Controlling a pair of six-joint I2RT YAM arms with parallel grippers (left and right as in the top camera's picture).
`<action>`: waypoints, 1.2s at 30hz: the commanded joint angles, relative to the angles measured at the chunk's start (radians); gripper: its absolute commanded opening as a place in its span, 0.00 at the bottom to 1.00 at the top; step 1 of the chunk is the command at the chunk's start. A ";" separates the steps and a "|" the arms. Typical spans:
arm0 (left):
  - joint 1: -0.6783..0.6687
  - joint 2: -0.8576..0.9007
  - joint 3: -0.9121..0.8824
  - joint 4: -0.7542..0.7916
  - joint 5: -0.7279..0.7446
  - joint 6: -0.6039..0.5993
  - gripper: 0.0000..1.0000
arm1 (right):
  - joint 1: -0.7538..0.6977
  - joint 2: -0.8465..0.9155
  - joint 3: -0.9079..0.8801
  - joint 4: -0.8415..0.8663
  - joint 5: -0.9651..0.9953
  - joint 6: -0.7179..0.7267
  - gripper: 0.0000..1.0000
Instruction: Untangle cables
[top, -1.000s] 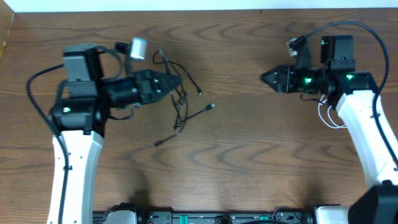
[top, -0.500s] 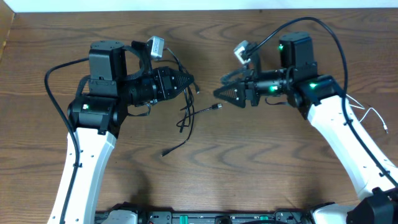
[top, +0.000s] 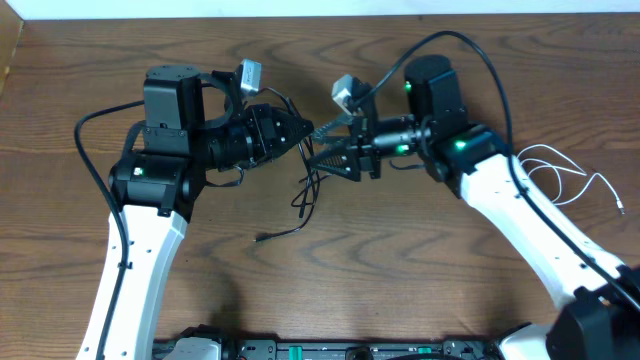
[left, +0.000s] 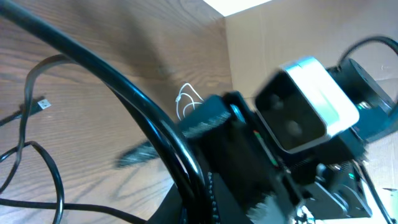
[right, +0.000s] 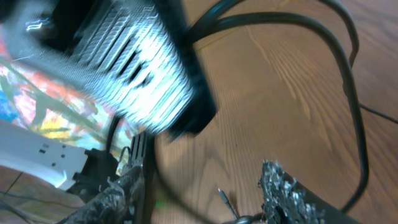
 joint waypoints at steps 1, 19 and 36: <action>-0.017 0.003 0.005 0.003 0.027 -0.011 0.08 | 0.037 0.041 0.006 0.076 0.027 0.106 0.51; -0.024 0.003 0.004 -0.173 -0.236 0.129 0.09 | -0.102 -0.069 0.006 -0.333 0.845 0.434 0.01; -0.023 0.005 0.004 -0.317 -0.753 0.281 0.08 | -0.334 -0.409 0.007 -0.505 1.054 0.460 0.01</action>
